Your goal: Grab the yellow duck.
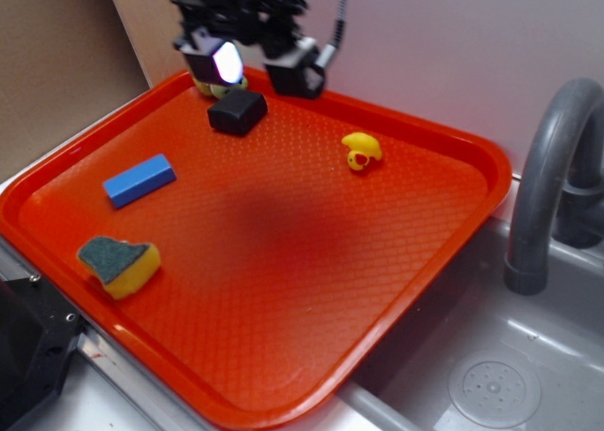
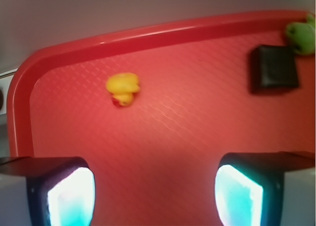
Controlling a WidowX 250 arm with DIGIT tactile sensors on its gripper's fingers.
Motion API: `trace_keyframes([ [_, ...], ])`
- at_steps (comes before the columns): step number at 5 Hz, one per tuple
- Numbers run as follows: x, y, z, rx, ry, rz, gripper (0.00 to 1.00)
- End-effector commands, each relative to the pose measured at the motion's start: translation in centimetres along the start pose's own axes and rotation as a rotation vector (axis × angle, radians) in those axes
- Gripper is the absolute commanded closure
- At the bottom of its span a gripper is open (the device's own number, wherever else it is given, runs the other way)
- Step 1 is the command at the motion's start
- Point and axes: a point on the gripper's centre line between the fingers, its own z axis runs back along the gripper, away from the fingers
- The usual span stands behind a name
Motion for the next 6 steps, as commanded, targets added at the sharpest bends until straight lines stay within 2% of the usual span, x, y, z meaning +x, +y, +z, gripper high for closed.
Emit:
trace_keyframes([
  [1,3.1,-3.4,-2.8,-0.049,-0.063,-0.009,0.00],
  [3,6.5,-2.7,-6.1,-0.021,-0.086,0.036,0.00],
  [4,7.3,-2.1,-7.7,0.022,-0.087,0.062,0.00],
  [5,7.4,-1.2,-9.5,0.048,-0.074,0.061,1.00],
  [6,6.7,-1.0,-9.6,0.075,-0.073,0.077,1.00],
])
